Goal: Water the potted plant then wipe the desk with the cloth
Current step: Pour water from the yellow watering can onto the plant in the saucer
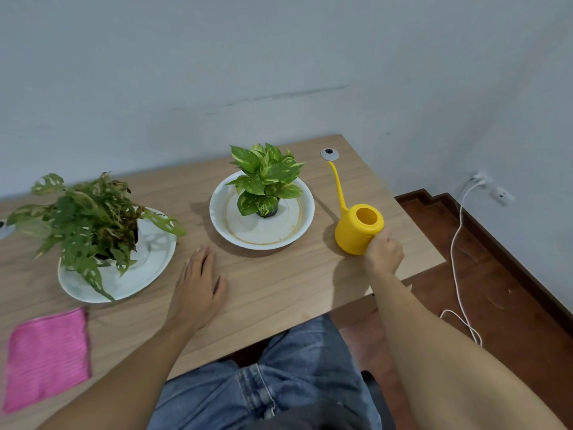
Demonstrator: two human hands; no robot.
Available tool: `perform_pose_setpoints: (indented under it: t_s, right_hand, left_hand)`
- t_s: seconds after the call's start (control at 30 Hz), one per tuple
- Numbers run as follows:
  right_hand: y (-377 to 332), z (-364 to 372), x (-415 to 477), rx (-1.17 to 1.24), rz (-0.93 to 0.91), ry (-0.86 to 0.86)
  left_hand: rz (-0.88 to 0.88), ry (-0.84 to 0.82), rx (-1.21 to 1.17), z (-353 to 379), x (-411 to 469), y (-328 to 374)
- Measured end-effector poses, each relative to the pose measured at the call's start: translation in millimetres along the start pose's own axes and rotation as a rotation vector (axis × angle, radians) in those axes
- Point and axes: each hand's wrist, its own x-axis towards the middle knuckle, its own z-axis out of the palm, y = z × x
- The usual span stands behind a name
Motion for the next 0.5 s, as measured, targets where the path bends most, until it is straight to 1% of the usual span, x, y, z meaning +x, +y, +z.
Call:
perform_pose_setpoints:
  t_s: [0.07,0.2,0.5]
  right_hand:
    - [0.1,3.2,-0.5,0.037,0.031,0.022]
    - [-5.3,0.8,-1.0,0.016,0.023,0.014]
    - [-41.8,-19.5,7.5,0.089,-0.149,0.051]
  left_hand:
    - [-0.006,0.005,0.007,0.1,-3.2,-3.0]
    - [-0.026,0.005,0.016,0.4,-5.1,-5.0]
    - [-0.032,0.007,0.005,4.3,-3.9,-6.5]
